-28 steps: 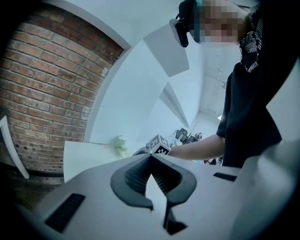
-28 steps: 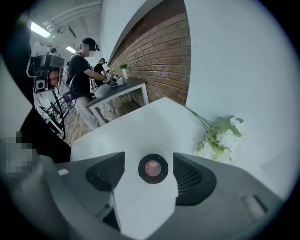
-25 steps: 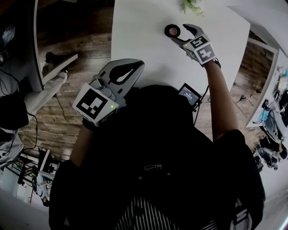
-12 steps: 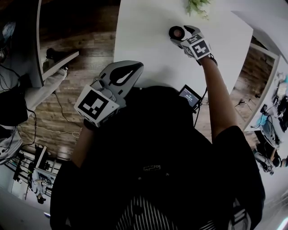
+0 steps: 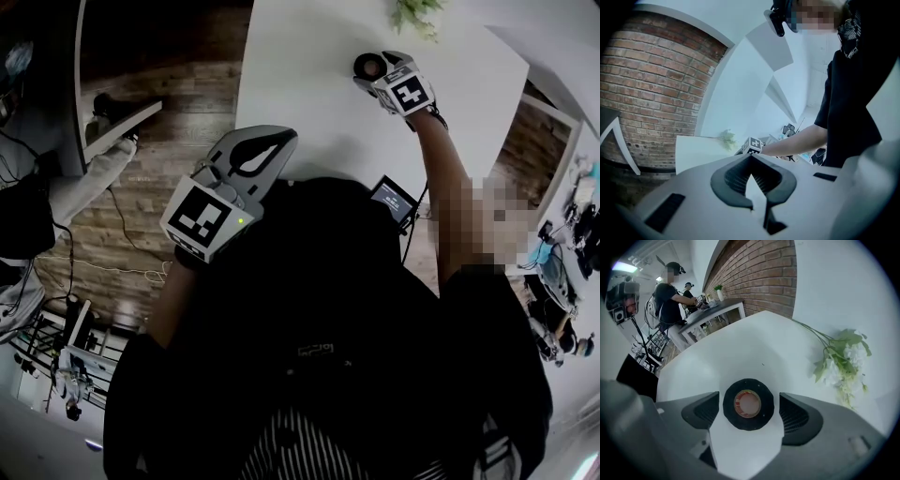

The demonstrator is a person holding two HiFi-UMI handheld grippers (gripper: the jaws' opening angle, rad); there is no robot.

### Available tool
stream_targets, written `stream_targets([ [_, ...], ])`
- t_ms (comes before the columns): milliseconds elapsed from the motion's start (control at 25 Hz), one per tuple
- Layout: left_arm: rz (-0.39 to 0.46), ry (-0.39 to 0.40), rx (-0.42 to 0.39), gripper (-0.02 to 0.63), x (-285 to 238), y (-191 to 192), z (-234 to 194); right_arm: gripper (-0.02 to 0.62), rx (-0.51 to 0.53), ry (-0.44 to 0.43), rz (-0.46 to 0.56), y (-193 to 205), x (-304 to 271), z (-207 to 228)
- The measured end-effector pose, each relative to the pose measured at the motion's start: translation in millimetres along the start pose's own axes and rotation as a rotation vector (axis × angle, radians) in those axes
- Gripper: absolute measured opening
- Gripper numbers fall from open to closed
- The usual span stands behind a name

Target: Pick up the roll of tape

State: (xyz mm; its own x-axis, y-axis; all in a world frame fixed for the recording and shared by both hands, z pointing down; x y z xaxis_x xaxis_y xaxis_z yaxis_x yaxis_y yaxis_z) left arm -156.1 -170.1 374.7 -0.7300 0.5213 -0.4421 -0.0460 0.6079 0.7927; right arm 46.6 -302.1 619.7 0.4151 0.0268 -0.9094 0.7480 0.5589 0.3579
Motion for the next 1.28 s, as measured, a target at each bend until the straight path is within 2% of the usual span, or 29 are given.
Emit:
stream_targets([
  [160, -0.011, 0.008, 0.009, 0.006, 0.1, 3.3, 3.0, 0.385, 0.028, 0.015, -0.042, 1.6, -6.3, -0.7],
  [360, -0.015, 0.006, 0.017, 0.006, 1.9, 3.5, 1.4, 0.346, 0.040, 0.026, -0.044, -1.4, -3.5, -1.4],
  [640, 0.006, 0.009, 0.002, 0.006, -0.6, 1.9, 4.5, 0.336, 0.051, 0.030, -0.067, -4.6, -3.9, -1.8],
  [1080, -0.023, 0.026, -0.014, 0.006, 0.4, 0.6, 12.9, 0.336, 0.028, 0.037, -0.052, -3.3, -6.3, 6.9],
  [1280, 0.007, 0.017, -0.040, 0.006, 6.0, -3.4, 18.9, 0.330, 0.009, 0.060, -0.046, 0.8, -0.5, 8.5],
])
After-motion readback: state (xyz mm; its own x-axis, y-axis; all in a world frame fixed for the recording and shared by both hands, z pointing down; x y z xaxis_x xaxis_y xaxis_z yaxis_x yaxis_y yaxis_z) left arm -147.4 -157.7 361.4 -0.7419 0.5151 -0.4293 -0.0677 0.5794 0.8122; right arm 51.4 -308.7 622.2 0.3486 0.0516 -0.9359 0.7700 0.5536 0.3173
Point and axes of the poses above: the fingertips, and each gripper's own axes: x backward along the fingers, z to its right, y out of its underside, the point moved 5 cm from there along x, backward along the fingers, and after that the axes turned 3 degrees about -y, right-handed, at the moved point
